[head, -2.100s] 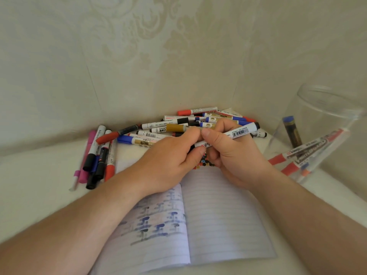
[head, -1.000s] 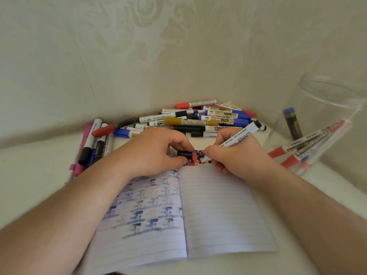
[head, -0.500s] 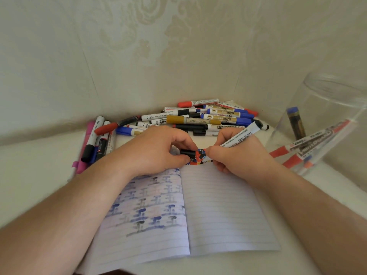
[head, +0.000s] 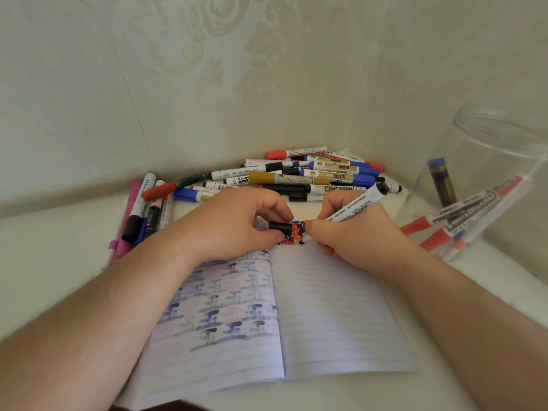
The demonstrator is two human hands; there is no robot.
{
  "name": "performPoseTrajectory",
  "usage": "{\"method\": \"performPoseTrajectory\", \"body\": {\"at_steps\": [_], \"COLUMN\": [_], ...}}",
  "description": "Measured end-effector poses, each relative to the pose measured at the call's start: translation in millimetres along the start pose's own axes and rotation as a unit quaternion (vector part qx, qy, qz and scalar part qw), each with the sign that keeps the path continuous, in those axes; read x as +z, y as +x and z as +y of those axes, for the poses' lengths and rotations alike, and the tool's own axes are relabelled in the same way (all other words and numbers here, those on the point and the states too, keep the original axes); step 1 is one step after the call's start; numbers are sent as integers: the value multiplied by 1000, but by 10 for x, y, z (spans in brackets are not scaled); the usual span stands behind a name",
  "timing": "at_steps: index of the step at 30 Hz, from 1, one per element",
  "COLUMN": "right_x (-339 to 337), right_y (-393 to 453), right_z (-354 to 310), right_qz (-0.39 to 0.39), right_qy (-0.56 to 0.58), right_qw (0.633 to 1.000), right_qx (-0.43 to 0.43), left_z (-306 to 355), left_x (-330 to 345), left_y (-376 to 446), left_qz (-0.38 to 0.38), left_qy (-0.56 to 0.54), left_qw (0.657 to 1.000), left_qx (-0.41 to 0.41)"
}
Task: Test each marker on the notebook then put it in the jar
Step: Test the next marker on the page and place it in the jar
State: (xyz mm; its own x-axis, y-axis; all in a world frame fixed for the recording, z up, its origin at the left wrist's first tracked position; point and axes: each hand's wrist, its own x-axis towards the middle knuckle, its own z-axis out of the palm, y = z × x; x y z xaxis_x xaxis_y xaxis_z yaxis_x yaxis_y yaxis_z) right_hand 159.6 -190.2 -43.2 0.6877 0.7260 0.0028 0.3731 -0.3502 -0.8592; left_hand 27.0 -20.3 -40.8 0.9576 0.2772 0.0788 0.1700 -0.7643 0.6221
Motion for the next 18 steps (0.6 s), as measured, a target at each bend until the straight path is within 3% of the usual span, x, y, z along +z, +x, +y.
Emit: {"method": "performPoseTrajectory", "body": {"at_steps": [13,15,18], "right_x": [-5,-44,-137], "right_y": [26,45,69], "right_z": [7,8,-4], "right_qz": [-4,17,0], "right_qy": [20,70,258], "right_qw": [1000,997,965], "right_qx": [0,-18,-44], "left_z": [-39,-54,-53], "left_x": [15,22,22], "left_y": [16,23,32], "left_qz": [1,18,51], "left_qy": [20,10,-24], "left_qw": [1000,1000,998], "left_qx": [6,4,12]}}
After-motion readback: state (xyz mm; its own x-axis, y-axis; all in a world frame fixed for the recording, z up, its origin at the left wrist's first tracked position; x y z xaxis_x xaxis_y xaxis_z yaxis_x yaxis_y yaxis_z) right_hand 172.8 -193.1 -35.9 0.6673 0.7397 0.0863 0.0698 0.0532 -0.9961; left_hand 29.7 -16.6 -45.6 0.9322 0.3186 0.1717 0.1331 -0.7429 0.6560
